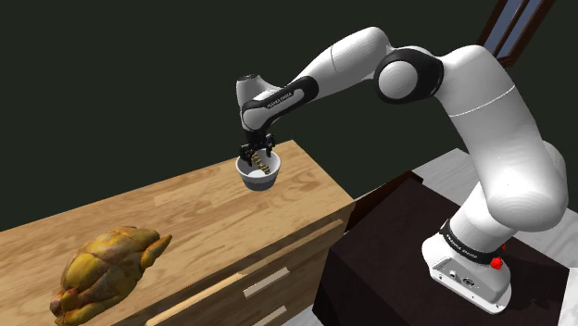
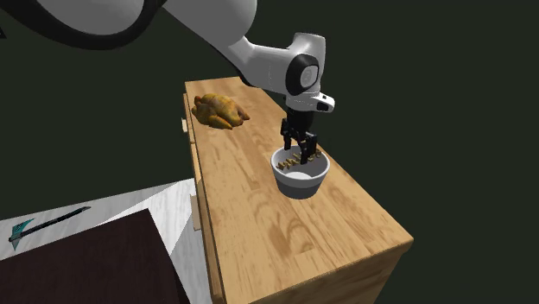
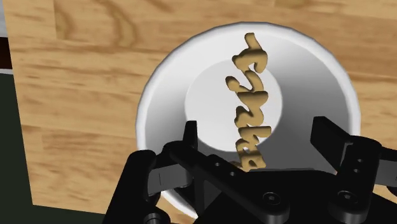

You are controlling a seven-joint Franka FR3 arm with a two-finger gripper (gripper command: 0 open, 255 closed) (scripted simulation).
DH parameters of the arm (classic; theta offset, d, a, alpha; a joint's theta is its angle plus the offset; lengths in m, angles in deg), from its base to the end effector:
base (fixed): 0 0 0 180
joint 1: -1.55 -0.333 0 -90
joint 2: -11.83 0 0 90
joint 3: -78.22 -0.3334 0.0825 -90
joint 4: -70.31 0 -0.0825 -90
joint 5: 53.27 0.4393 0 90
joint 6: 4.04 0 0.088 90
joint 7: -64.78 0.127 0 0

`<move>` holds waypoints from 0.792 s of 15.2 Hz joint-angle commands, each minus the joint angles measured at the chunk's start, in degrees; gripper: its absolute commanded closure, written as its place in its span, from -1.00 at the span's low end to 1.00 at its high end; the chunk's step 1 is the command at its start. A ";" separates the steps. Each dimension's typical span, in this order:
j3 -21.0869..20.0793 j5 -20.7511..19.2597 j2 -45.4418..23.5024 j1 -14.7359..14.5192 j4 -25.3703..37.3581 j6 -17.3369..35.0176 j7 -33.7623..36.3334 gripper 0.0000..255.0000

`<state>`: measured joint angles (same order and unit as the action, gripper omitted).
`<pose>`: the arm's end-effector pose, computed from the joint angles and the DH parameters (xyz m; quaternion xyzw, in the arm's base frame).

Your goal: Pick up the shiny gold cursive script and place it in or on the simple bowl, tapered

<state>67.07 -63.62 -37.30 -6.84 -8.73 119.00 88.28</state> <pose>0.7476 0.2268 0.1563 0.9993 -0.0127 -0.0337 0.0125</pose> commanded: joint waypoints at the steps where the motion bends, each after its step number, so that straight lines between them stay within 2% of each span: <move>1: 0.00 0.00 0.00 0.00 0.00 0.00 0.00 -1.00; 5: -0.56 0.67 3.62 0.20 1.39 -4.98 -0.39 -1.00; 12: -0.56 0.68 3.62 0.20 1.39 -4.98 -0.39 -1.00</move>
<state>66.51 -62.95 -33.68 -6.65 -7.35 114.04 87.89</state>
